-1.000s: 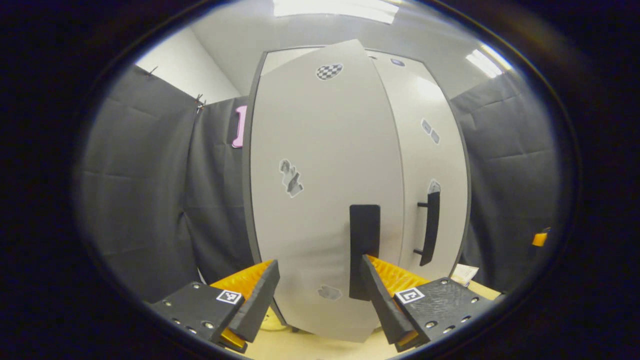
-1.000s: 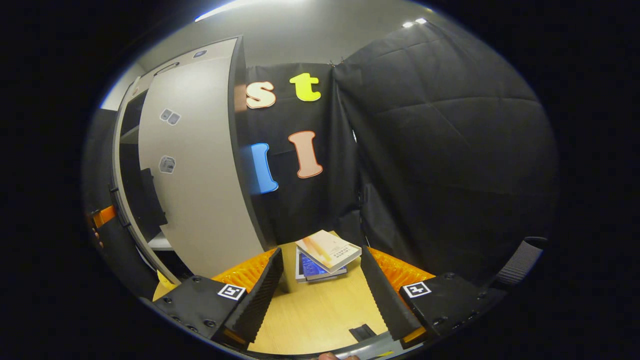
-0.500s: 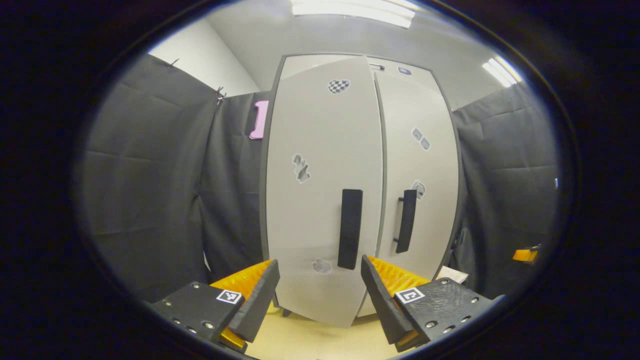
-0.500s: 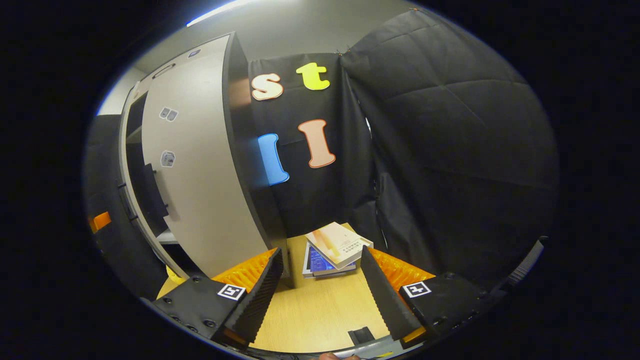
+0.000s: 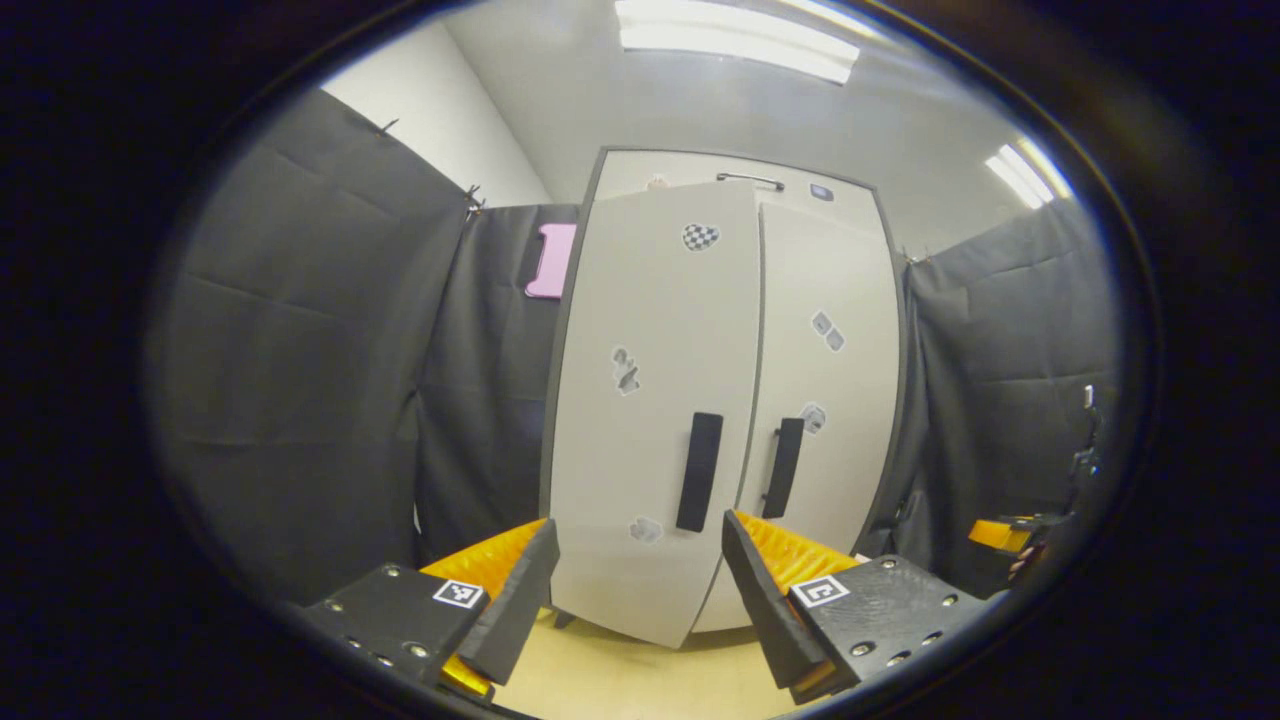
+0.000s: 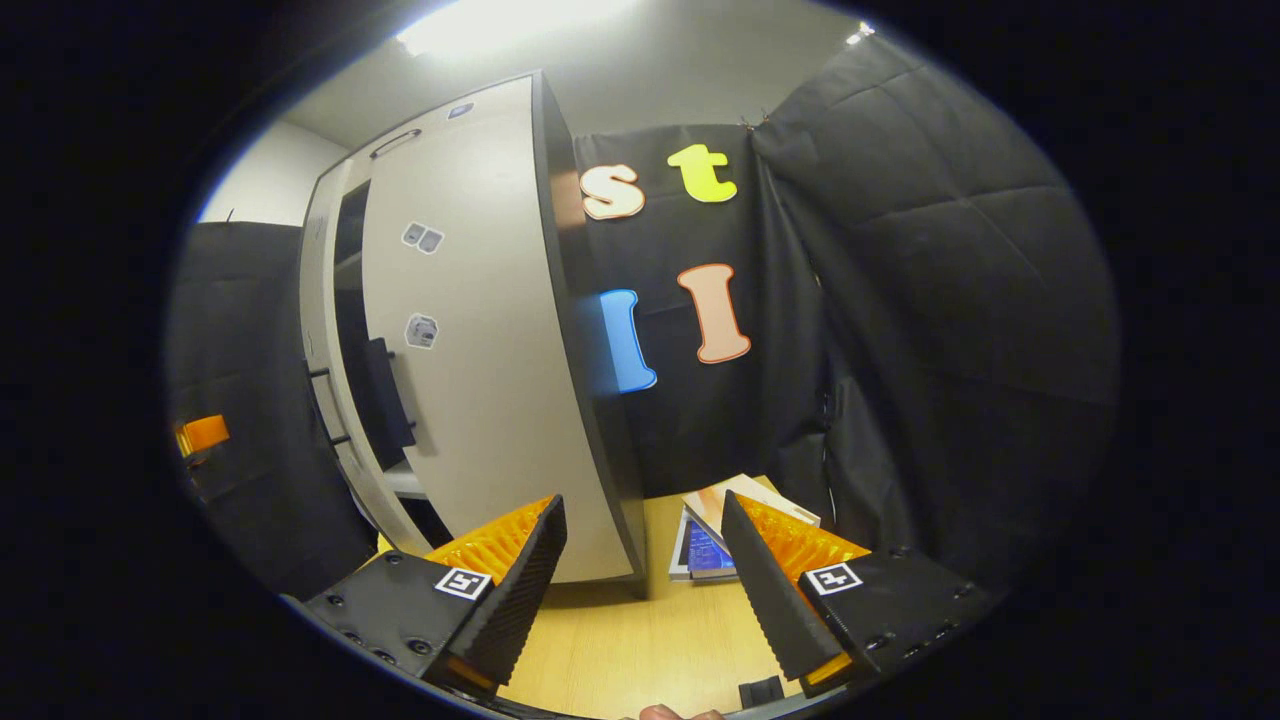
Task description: Grab one shoe with the right hand and put it into the shoe cabinet, grab the other shoe with the left hand and put it into the shoe cabinet; then close the right door with the right hand and the left door with the left hand.
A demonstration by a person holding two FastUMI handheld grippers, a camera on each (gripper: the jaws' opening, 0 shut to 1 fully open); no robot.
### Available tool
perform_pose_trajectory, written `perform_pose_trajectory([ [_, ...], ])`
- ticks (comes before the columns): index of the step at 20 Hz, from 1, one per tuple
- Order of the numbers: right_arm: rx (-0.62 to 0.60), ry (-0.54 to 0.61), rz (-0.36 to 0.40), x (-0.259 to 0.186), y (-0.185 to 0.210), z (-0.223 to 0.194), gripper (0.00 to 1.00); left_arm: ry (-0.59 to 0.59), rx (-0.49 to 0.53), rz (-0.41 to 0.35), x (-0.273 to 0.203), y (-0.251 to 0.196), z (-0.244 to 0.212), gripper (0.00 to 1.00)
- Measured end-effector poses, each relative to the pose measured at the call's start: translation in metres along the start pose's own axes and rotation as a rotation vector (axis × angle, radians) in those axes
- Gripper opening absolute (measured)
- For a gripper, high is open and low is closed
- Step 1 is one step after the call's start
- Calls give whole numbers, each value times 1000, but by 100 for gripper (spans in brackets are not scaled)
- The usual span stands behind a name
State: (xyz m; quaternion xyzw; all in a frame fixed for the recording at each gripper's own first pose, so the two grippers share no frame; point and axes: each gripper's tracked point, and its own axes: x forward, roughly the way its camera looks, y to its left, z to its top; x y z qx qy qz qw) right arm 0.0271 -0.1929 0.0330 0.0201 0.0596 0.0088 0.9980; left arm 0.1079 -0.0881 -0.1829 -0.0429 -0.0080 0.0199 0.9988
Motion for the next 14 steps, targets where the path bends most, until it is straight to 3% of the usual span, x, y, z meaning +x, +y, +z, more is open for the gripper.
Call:
perform_pose_trajectory([
  [1,-1,-9,-8,-2,4,1,98,8,1,0,-3,6,-4,94],
  [3,-12,-19,-28,-11,13,-1,98,22,-4,-8,-10,16,-12,94],
  [5,-28,-20,-50,-23,18,-8,92,27,-13,-7,-19,29,-19,94],
  [6,-37,-25,-55,-29,22,-11,98,20,-14,-10,-24,34,-22,94],
  [14,-68,-58,-70,-59,55,-22,98,15,5,18,-47,80,-43,94],
])
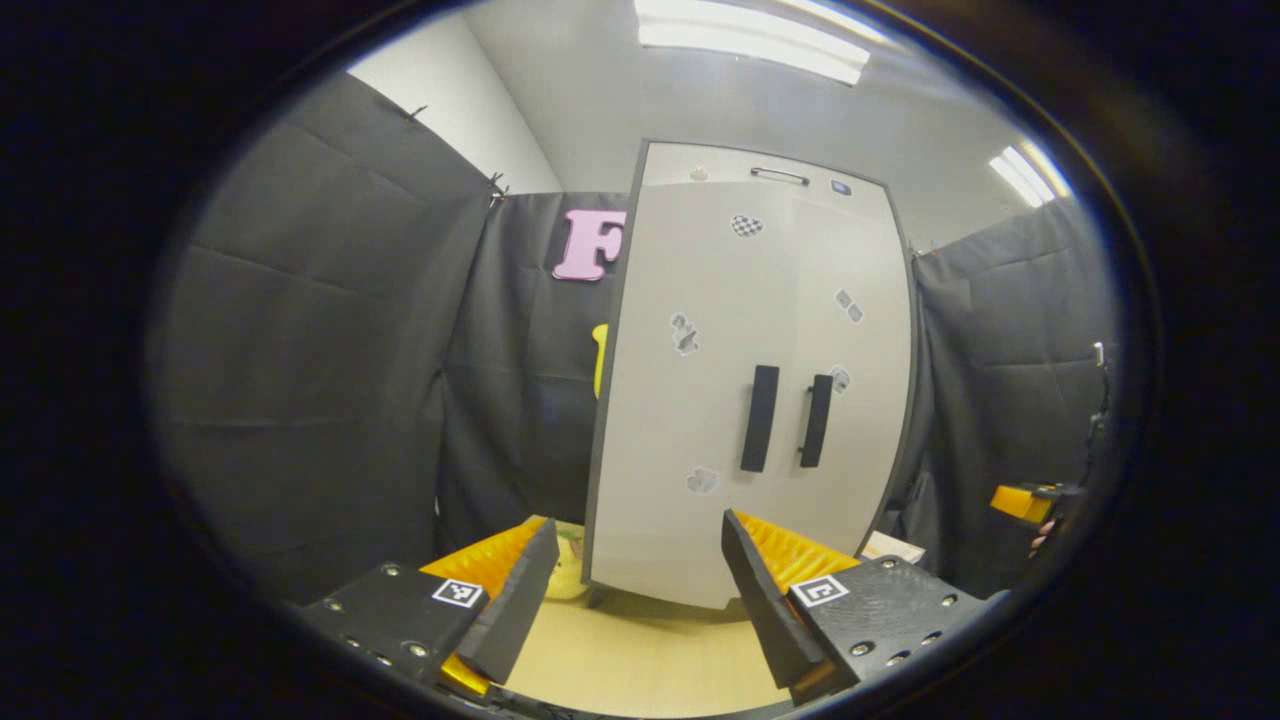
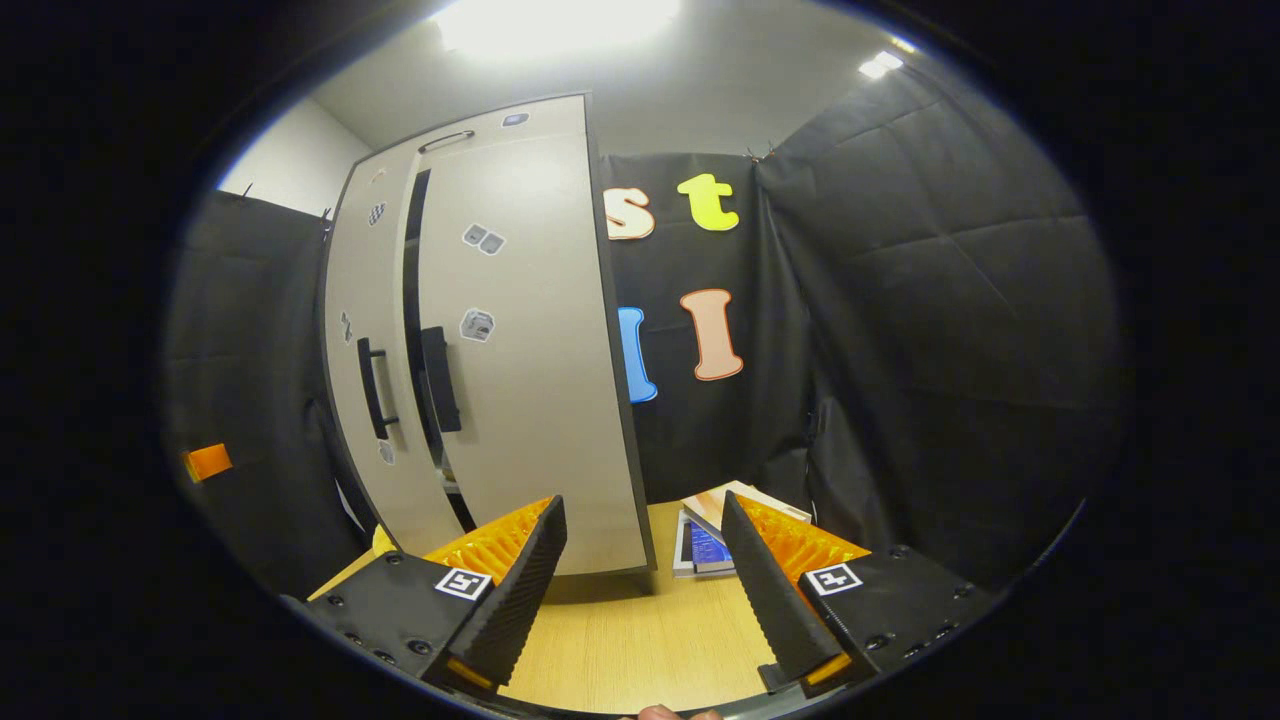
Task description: Grab one shoe with the right hand and put it into the shoe cabinet, grab the other shoe with the left hand and put it into the shoe cabinet; then close the right door with the right hand and the left door with the left hand.
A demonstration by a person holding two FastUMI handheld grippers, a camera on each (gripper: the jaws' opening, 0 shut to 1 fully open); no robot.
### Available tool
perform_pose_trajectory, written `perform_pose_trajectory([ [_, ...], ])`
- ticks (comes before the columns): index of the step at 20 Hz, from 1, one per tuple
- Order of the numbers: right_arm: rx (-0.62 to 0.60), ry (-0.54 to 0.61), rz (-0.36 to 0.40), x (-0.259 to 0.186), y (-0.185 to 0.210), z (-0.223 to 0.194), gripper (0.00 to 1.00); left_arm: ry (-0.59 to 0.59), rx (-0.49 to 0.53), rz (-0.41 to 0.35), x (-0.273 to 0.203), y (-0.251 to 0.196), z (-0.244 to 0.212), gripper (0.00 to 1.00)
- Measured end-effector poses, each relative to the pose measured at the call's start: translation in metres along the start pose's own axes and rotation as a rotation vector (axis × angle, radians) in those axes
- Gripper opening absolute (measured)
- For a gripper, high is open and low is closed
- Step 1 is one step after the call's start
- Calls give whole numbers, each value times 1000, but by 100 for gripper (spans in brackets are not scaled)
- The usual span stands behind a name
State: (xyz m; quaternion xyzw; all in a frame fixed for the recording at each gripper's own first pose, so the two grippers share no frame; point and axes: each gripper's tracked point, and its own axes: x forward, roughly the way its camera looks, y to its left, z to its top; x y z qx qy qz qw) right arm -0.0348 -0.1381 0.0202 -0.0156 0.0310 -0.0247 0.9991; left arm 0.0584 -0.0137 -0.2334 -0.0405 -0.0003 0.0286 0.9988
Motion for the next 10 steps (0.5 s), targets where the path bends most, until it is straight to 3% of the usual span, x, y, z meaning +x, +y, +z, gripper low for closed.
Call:
perform_pose_trajectory([
  [10,-75,-6,-45,-25,7,-22,98,16,-61,0,18,17,-27,94],
])
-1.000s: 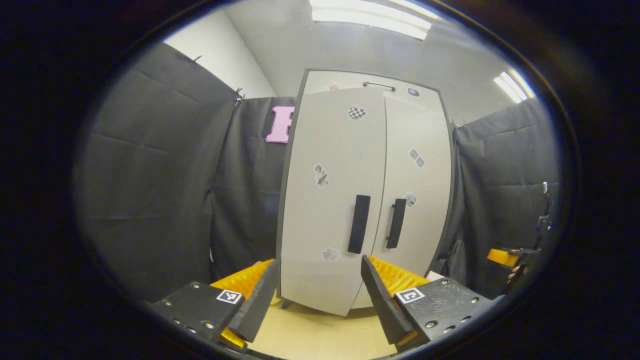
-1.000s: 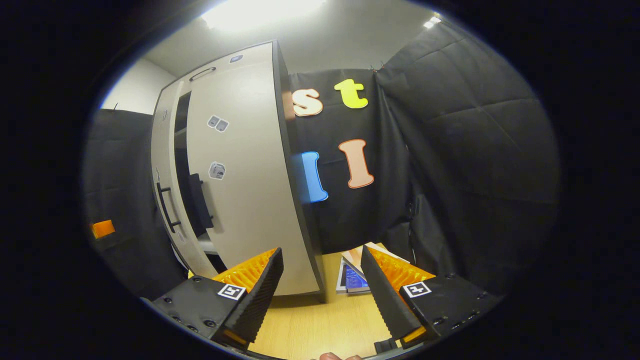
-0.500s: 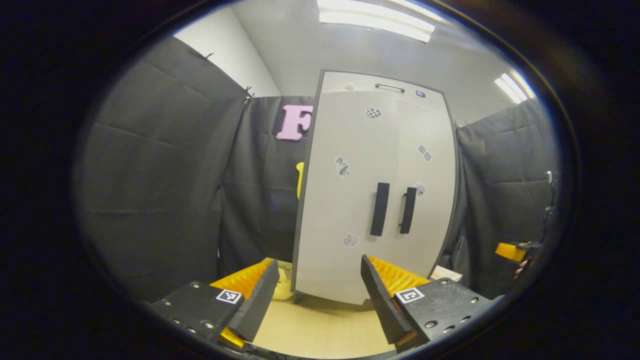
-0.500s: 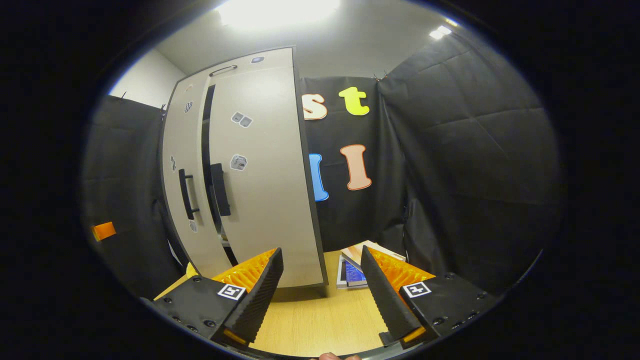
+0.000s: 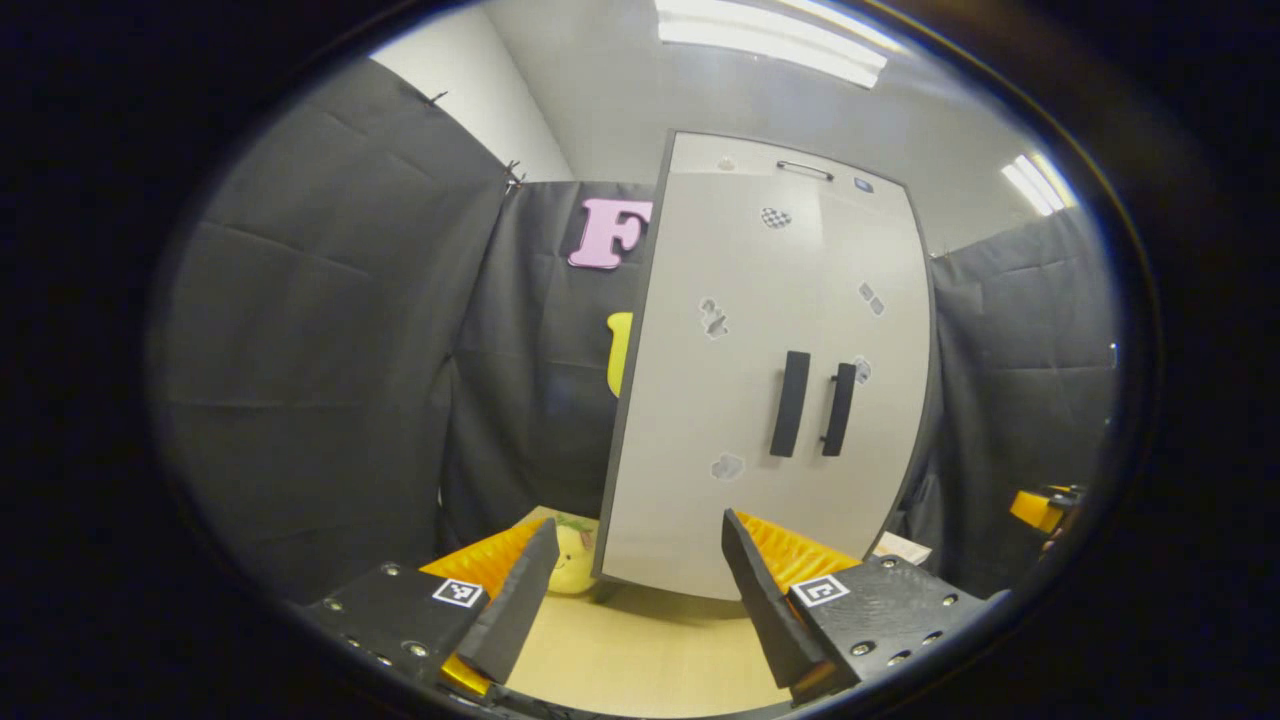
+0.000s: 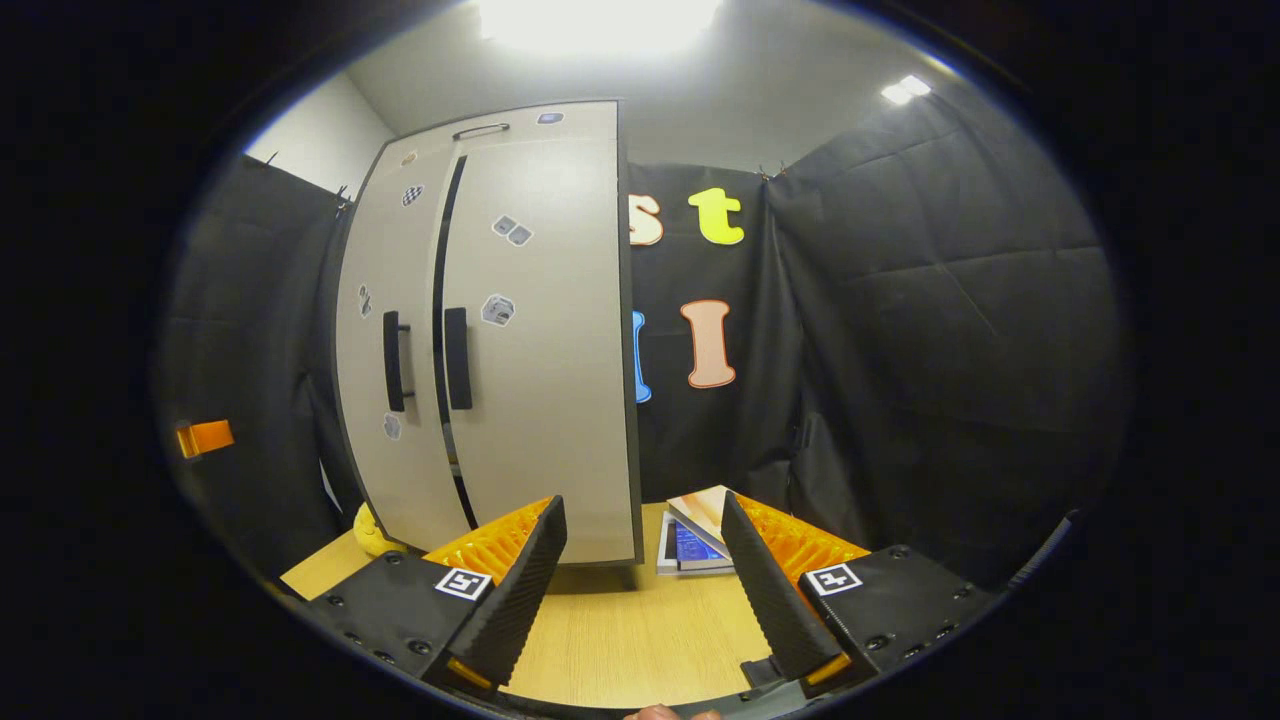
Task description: Grab one shoe with the right hand and put it into the shoe cabinet, grab the other shoe with the left hand and put it into the shoe cabinet; then close the right door with the right hand and the left door with the left hand.
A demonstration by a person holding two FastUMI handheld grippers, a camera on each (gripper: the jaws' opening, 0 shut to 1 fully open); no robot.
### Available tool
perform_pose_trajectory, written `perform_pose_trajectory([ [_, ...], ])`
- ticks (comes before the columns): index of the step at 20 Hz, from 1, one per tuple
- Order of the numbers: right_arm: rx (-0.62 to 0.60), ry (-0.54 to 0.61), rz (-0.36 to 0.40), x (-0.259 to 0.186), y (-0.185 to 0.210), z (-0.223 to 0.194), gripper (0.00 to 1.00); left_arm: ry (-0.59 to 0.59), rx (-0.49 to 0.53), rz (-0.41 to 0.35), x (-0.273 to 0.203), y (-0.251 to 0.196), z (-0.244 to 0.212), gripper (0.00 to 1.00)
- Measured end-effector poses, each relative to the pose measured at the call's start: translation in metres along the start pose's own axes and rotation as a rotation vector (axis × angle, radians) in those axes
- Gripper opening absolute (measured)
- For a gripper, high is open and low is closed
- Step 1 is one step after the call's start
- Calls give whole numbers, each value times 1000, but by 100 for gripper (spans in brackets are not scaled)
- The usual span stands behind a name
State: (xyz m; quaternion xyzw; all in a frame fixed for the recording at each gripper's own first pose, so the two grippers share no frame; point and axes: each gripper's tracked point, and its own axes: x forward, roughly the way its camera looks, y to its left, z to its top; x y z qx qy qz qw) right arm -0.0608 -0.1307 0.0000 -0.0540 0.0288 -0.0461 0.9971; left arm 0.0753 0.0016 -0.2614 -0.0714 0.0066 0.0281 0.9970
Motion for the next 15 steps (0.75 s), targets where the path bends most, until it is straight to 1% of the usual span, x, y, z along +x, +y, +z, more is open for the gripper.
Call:
perform_pose_trajectory([
  [3,3,-10,-38,-9,-10,0,98,14,1,-16,8,-5,-11,95],
  [5,13,-16,-60,-12,-17,0,98,24,12,-22,12,-9,-14,94],
  [9,17,-23,-105,-13,-31,4,98,-2,20,-51,17,-19,-10,94],
  [12,30,-14,-114,-12,-31,5,98,-28,39,-55,21,-21,-12,94],
  [15,2,5,-108,-15,-31,7,98,-53,53,-58,31,-25,-18,95],
])
